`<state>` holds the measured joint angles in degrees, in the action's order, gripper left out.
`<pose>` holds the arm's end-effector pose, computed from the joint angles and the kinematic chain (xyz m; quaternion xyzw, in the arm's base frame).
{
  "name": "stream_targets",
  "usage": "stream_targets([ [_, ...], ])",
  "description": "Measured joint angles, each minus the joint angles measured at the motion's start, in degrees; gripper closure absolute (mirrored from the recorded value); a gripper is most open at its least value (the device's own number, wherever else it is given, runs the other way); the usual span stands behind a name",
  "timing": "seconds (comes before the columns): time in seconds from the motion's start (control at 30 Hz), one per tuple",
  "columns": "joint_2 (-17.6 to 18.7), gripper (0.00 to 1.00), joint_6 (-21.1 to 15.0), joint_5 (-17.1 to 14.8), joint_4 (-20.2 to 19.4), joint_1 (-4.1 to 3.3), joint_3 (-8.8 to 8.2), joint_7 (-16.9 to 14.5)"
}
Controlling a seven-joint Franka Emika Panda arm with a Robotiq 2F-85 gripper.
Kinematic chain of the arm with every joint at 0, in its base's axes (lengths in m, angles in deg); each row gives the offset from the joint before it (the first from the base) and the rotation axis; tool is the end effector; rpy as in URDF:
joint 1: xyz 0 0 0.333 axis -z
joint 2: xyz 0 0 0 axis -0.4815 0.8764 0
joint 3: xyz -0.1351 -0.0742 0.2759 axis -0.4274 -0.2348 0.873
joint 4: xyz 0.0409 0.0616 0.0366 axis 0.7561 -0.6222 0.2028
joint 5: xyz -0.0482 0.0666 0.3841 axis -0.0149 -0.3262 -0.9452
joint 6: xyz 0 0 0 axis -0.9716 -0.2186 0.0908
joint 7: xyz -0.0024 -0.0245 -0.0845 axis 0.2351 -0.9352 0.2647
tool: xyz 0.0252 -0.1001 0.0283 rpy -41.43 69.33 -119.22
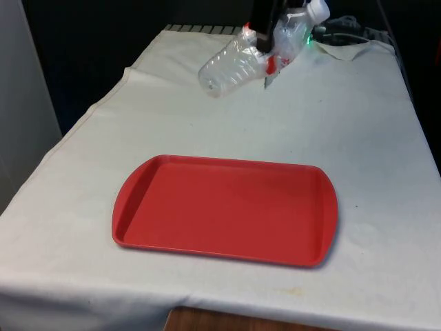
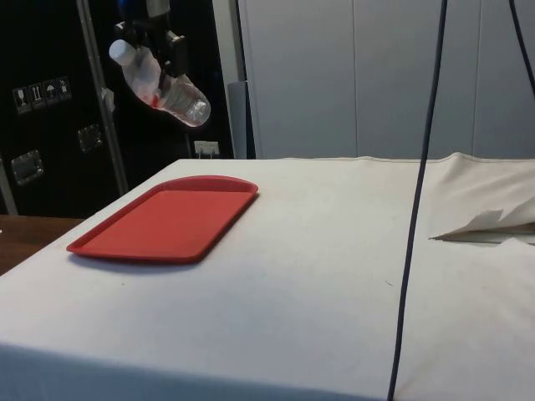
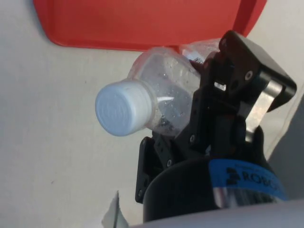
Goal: Place the bottle upright on the tray.
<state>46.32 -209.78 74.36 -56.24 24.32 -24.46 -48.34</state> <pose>0.6552 0.0379 0.4274 0.8020 0.5748 -0.0102 0.1623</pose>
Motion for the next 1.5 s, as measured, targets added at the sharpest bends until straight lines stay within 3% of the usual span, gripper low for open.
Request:
stream_targets([
  [1.0,1.9,1.00,-8.4,-13.5,0.0,0.29,-1.55,-1.0],
  [1.5,3.4,1.00,-12.8,-21.7,-0.1,0.74,-2.75,-4.2],
])
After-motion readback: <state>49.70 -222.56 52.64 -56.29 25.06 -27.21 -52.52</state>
